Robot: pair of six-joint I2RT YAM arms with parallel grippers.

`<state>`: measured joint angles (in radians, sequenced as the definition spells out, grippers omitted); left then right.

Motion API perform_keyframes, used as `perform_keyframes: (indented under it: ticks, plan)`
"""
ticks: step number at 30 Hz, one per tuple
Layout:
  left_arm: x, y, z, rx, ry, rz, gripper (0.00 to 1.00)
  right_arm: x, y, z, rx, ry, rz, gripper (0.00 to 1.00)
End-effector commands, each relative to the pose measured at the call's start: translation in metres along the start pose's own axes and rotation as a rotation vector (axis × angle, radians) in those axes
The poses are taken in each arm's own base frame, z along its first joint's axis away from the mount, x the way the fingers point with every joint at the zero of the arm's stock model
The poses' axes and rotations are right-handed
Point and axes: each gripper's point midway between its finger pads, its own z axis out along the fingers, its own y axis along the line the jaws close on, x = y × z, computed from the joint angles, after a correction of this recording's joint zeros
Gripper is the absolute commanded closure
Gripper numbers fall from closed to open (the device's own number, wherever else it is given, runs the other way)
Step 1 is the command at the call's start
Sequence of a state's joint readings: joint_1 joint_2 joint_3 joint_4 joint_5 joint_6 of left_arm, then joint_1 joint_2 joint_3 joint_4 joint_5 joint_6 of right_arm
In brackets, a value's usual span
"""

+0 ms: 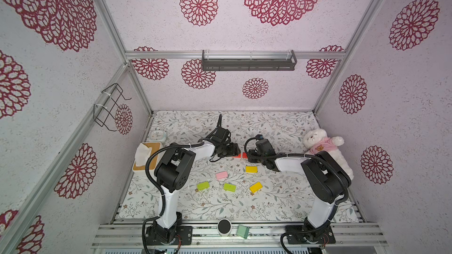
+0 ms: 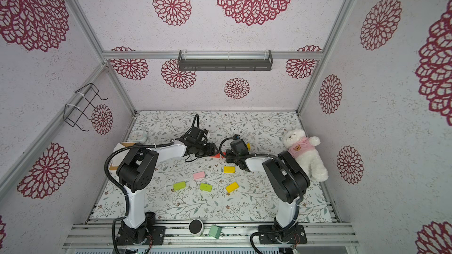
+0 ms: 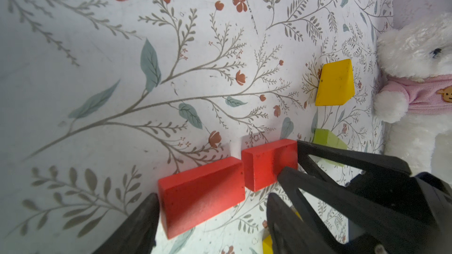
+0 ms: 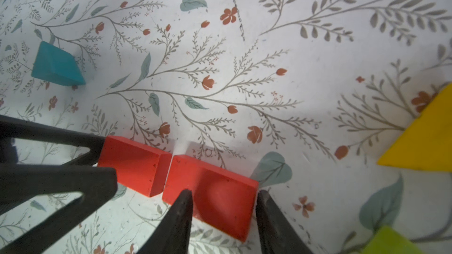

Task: Assemble a carrot with building blocks
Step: Assemble the building block at the center of the board.

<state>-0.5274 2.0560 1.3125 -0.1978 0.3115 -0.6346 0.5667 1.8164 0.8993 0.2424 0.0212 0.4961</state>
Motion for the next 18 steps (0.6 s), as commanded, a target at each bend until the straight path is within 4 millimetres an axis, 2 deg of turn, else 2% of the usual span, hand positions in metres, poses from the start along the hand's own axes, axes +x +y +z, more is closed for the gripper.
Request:
perform_keyframes:
  ticks: [1, 18]
  plan:
    - [-0.011, -0.006, 0.002, 0.028, -0.024, -0.006, 0.28, -0.009, 0.012, 0.002, -0.028, -0.019, -0.017, 0.53]
    - [-0.010, -0.006, 0.003, 0.038, -0.022, -0.014, 0.28, -0.011, 0.029, 0.008, -0.054, -0.014, -0.039, 0.53]
